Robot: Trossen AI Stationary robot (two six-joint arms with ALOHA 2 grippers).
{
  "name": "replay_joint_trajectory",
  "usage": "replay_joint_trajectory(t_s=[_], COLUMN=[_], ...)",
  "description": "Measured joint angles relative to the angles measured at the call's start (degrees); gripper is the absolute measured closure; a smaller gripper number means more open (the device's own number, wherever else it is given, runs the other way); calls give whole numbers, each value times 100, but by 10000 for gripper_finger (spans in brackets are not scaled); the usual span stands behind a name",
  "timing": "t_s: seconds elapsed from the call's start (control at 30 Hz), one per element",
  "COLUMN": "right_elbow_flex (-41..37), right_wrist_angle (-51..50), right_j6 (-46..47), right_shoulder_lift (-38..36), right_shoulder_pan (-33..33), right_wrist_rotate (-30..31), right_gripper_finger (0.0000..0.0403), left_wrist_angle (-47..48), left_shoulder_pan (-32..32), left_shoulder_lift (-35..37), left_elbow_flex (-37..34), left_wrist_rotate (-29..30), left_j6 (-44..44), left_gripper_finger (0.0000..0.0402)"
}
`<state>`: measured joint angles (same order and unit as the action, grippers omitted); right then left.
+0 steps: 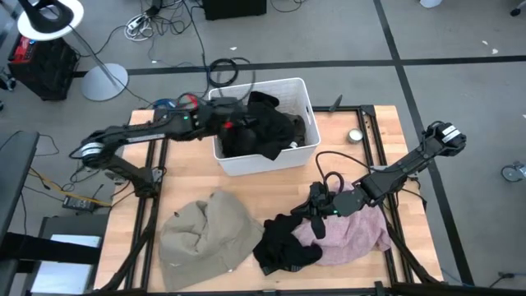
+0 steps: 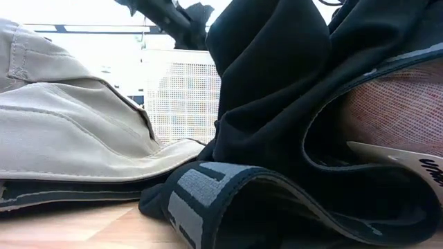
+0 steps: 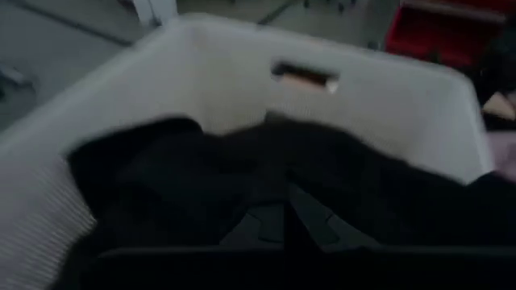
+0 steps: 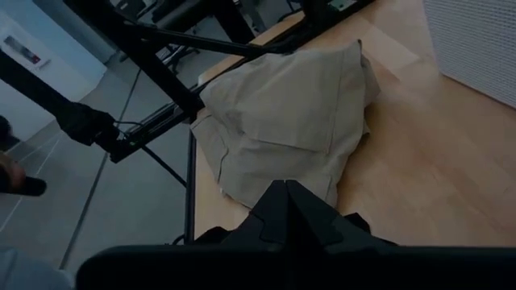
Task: Sort clothes
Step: Put the black shirt into the white laundry bin
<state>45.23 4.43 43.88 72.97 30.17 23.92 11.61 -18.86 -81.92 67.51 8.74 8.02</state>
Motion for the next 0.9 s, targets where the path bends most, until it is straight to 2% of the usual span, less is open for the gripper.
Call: replay_joint_trajectory(t_s=[0.2,0.5,0.6,0.7,0.9], right_elbow_flex=[0,0,0,0,0], right_wrist_angle=[-1,-2,-2,-2,-4], right_j6=[4,7,8,8,10], right_shoulder_lift=[0,0,0,0,0], right_shoulder_pan=[0,0,2,3,13], right_wrist_rotate=[0,0,0,0,0], right_gripper_finger=[403,403,403,403,403], left_wrist_angle=[191,1628,1759,1719,1270], left_shoulder_pan=[-161,-281,-359,-394,-359], left_shoulder_lift=[-924,-2289,-2660,-2804,-2722], left_elbow_flex=[389,1263,1397,1420,1382], left_wrist_rotate=[-440,-501,-950,-1469,-1641], left_j6=[287,844,1179,1208,1523], left_gripper_finger=[401,401,401,401,388])
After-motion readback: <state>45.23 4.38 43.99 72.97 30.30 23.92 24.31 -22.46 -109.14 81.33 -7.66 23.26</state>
